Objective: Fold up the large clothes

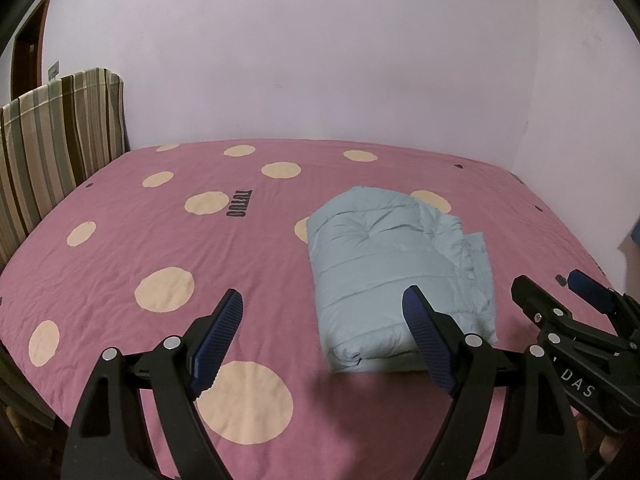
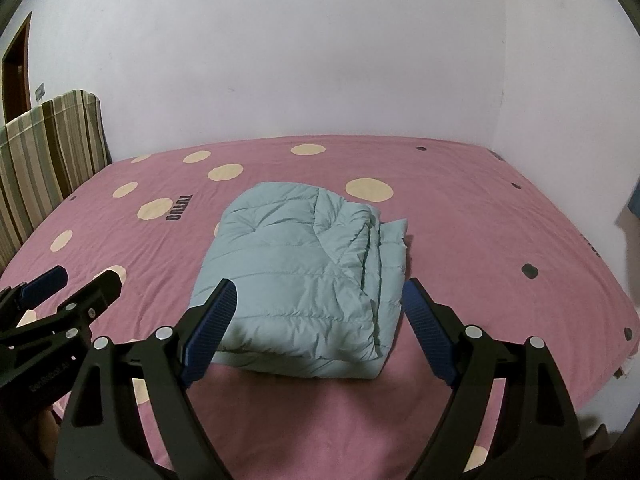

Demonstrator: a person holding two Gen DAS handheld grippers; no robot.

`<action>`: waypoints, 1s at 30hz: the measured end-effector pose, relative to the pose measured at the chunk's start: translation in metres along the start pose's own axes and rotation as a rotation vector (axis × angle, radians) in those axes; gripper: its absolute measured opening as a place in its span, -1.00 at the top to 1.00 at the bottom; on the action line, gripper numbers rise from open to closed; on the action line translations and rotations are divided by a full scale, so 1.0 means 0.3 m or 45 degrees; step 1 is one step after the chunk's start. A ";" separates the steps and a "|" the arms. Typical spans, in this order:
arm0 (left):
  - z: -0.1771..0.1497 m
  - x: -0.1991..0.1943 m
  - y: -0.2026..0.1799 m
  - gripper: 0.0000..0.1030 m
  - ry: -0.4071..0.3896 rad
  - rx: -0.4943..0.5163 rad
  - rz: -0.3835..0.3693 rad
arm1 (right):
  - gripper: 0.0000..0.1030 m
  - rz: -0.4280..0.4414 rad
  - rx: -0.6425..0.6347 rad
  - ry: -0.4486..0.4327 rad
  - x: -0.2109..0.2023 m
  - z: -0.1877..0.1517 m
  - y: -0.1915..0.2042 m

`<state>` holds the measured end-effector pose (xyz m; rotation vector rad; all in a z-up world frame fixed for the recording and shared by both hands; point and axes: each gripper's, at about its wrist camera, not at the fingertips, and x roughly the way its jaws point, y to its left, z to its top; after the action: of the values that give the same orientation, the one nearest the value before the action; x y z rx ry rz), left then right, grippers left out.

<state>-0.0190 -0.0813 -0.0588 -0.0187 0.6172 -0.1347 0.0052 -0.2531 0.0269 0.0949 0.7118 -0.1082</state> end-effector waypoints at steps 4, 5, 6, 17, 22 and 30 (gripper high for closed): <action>-0.003 -0.003 0.000 -0.57 -0.003 0.002 0.005 | -0.64 0.001 0.000 0.001 -0.002 0.000 0.000; -0.003 -0.003 0.000 -0.57 -0.001 0.002 0.006 | -0.64 0.001 0.001 0.001 -0.002 -0.001 0.001; -0.003 -0.002 -0.001 -0.57 0.001 0.001 0.007 | -0.64 0.002 0.000 0.000 -0.004 -0.001 0.002; -0.003 0.000 -0.006 -0.57 0.012 0.015 0.020 | -0.64 0.006 -0.006 -0.003 -0.008 -0.003 0.001; -0.003 -0.008 -0.005 -0.57 0.003 0.012 0.025 | -0.64 0.006 -0.005 -0.006 -0.011 -0.005 0.003; -0.002 -0.027 -0.005 -0.57 -0.009 0.016 0.028 | -0.64 0.006 -0.005 -0.005 -0.015 -0.006 0.008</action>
<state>-0.0260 -0.0818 -0.0546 -0.0005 0.6093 -0.1169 0.0011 -0.2503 0.0285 0.0925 0.7077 -0.1023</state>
